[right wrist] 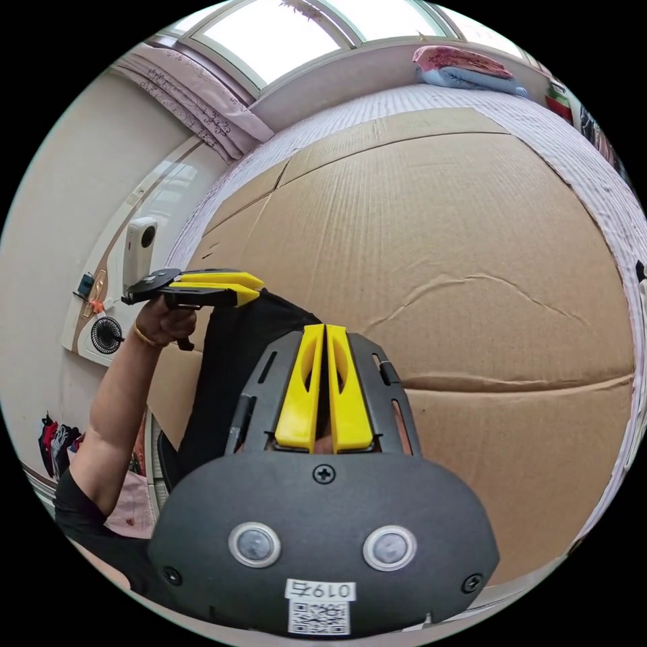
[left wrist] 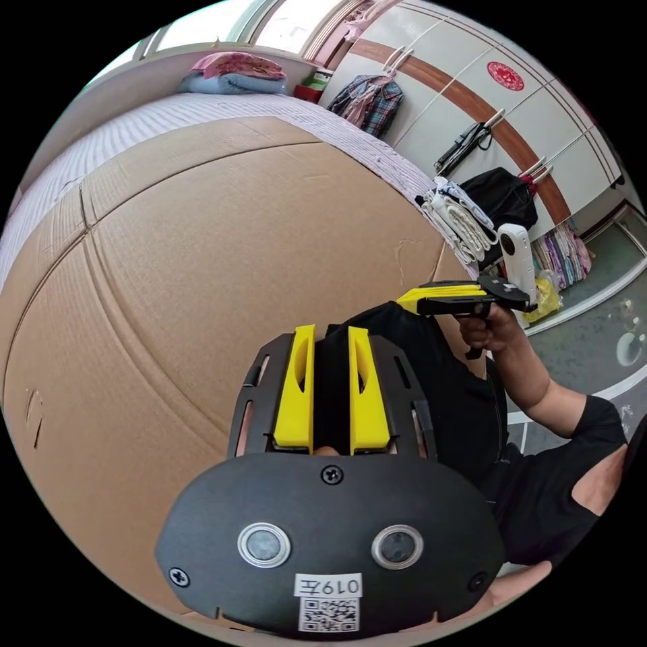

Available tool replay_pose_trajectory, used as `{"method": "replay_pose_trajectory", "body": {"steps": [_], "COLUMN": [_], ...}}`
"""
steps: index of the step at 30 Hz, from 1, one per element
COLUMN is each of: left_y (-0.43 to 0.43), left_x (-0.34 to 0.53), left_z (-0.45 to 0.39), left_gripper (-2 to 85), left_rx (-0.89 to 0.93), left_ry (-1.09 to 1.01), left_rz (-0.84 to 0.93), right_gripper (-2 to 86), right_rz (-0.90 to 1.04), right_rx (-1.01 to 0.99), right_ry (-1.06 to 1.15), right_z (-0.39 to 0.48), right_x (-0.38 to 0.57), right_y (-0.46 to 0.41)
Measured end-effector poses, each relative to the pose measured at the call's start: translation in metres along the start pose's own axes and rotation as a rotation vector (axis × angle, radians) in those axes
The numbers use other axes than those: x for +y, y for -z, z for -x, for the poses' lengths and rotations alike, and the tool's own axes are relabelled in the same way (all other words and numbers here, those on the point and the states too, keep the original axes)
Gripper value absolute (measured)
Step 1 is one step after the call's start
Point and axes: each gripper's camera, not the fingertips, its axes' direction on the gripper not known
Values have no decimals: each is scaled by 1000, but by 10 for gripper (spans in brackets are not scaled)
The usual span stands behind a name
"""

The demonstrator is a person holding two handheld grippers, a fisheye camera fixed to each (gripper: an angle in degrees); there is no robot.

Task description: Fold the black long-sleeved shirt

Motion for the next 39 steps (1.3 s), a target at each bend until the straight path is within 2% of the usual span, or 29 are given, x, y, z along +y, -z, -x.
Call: {"method": "replay_pose_trajectory", "body": {"steps": [4, 12, 19, 27, 39], "left_y": [9, -2, 7, 14, 14], "left_x": [6, 6, 10, 14, 14], "left_z": [5, -10, -10, -6, -12], "left_gripper": [68, 65, 61, 42, 17], "left_rx": [26, -143, -131, -146, -169], "left_ry": [-6, -55, -41, -4, -7], "left_rz": [-43, 27, -12, -41, -8], "right_gripper": [-8, 4, 45, 24, -5], "right_rz": [1, -8, -45, -47, -12], "right_rx": [17, 26, -73, -90, -361], "right_ry": [18, 32, 5, -22, -206], "right_z": [0, -8, -31, -52, -124], "right_x": [-4, -12, -19, -29, -52], "right_y": [7, 23, 52, 75, 100]}}
